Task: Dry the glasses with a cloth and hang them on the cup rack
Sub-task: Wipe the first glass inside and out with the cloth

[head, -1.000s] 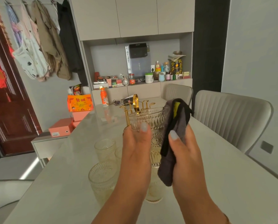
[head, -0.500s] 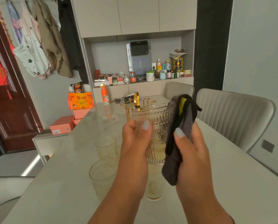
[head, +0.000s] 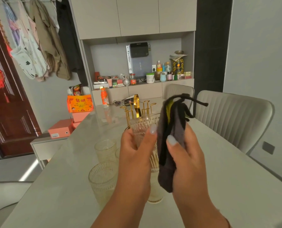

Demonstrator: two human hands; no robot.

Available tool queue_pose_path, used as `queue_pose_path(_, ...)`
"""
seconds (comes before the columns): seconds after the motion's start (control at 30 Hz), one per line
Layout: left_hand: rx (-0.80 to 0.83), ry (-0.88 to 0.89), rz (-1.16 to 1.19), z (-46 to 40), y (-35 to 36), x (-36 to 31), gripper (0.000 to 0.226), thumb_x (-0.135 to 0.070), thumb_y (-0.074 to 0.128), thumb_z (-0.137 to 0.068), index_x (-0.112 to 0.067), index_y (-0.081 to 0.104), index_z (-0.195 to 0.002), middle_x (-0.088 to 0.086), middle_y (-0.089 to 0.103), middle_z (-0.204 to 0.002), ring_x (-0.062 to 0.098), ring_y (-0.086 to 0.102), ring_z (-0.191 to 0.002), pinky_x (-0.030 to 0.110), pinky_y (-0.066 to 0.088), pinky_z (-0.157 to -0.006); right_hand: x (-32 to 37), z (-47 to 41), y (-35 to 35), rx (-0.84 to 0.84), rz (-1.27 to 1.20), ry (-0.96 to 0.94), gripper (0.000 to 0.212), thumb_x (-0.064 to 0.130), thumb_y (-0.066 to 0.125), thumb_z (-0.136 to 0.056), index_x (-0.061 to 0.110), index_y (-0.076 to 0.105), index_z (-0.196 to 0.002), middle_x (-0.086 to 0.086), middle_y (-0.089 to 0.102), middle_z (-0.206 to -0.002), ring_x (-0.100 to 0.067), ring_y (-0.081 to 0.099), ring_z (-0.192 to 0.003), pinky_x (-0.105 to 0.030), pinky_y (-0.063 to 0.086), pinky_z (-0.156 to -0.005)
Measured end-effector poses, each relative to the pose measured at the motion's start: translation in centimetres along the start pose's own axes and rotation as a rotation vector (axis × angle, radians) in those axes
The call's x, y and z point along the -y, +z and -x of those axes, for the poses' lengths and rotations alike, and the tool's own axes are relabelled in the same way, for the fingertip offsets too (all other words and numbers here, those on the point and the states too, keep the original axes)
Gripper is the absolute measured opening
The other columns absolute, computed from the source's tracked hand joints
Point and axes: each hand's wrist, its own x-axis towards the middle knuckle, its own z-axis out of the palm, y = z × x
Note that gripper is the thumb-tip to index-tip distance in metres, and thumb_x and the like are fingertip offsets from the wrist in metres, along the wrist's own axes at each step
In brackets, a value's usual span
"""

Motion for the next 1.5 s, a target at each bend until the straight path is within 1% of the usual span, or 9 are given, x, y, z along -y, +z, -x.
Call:
queue_pose_path(0.23,0.059,0.099,0.007,-0.2,0.3,0.2,0.068,-0.039,0.081,-0.049,-0.025,0.062,-0.113,-0.001,0.076,-0.103,0.016,0.073,-0.098,0.031,0.058,-0.081,1.1,-2.6,-0.5,0.009,-0.291,0.301,0.035,0.040,0.061,-0.077,0.030,0.068,-0.110,-0.001,0.075,-0.104,-0.017,0.070,-0.099,-0.040,0.050,-0.091)
queue_pose_path(0.4,0.099,0.015,0.081,-1.1,-0.2,-0.4,0.079,-0.034,0.081,-0.050,-0.014,0.060,-0.124,0.010,0.072,-0.112,0.030,0.070,-0.105,0.047,0.056,-0.085,0.9,-2.8,-0.9,0.000,-0.707,0.551,0.052,0.030,0.039,-0.096,0.006,0.078,-0.070,-0.013,0.073,-0.071,-0.022,0.072,-0.059,-0.029,0.058,-0.051)
queue_pose_path(0.5,0.085,-0.010,0.203,-1.6,-0.4,-1.1,0.095,-0.040,0.088,-0.046,-0.013,0.056,-0.132,0.008,0.071,-0.116,0.026,0.069,-0.107,0.043,0.058,-0.084,-0.2,-2.8,-1.9,-0.101,-0.835,0.539,0.051,0.029,0.034,-0.100,0.003,0.074,-0.082,-0.016,0.072,-0.072,-0.023,0.072,-0.062,-0.030,0.058,-0.055)
queue_pose_path(0.63,0.027,0.038,0.184,-2.1,-0.4,-1.6,0.122,-0.061,0.091,-0.034,-0.021,0.048,-0.141,0.006,0.066,-0.130,0.025,0.063,-0.119,0.049,0.052,-0.098,-2.0,-2.5,-2.3,-0.220,-0.819,0.560,0.044,0.032,0.034,-0.101,0.007,0.057,-0.129,-0.020,0.064,-0.123,-0.032,0.062,-0.113,-0.045,0.049,-0.098)
queue_pose_path(0.93,0.207,0.117,-0.491,-3.3,-2.9,-3.0,0.069,-0.037,0.091,-0.046,-0.043,0.059,-0.107,-0.029,0.069,-0.096,-0.007,0.068,-0.087,0.012,0.053,-0.062,1.9,-4.8,-3.2,-0.256,-0.249,0.042,0.022,0.029,0.050,-0.094,0.031,0.056,-0.115,0.017,0.072,-0.090,0.002,0.067,-0.087,-0.013,0.052,-0.065)
queue_pose_path(1.07,0.368,0.079,-0.637,-3.3,-3.0,-3.3,0.065,-0.027,0.093,-0.056,-0.037,0.061,-0.112,-0.018,0.073,-0.100,0.001,0.070,-0.093,0.022,0.057,-0.078,2.5,-6.2,-2.7,0.082,0.507,-0.054,0.009,0.040,0.052,-0.092,0.034,0.052,-0.086,0.006,0.048,-0.104,-0.002,0.054,-0.086,-0.028,0.048,-0.079)
queue_pose_path(1.2,0.397,0.089,-0.633,-3.5,-3.4,-3.7,0.053,-0.025,0.086,-0.053,-0.032,0.066,-0.102,-0.015,0.075,-0.096,0.001,0.071,-0.088,0.016,0.056,-0.073,3.7,-5.5,-3.6,0.510,0.621,-0.083,0.036,0.063,0.053,-0.077,0.035,0.062,-0.097,0.005,0.063,-0.089,-0.011,0.060,-0.078,-0.026,0.051,-0.066)
queue_pose_path(1.27,0.374,0.067,-0.676,-3.7,-3.8,-3.8,0.061,-0.036,0.088,-0.046,-0.031,0.065,-0.103,-0.012,0.074,-0.096,0.003,0.070,-0.089,0.023,0.058,-0.078,4.3,-5.5,-4.4,0.676,0.752,-0.109,0.044,0.073,0.056,-0.064,0.045,0.062,-0.098,0.016,0.066,-0.092,0.002,0.058,-0.089,-0.023,0.045,-0.086)
queue_pose_path(1.5,0.600,-0.042,-0.828,-4.2,-3.1,-4.9,0.049,-0.046,0.083,-0.036,-0.032,0.067,-0.080,-0.013,0.070,-0.074,0.006,0.069,-0.072,0.023,0.056,-0.067,4.1,-6.4,-3.0,1.079,1.066,0.016,0.040,0.037,0.080,-0.072,0.030,0.062,-0.107,0.012,0.063,-0.110,-0.004,0.051,-0.108,-0.024,0.039,-0.101)
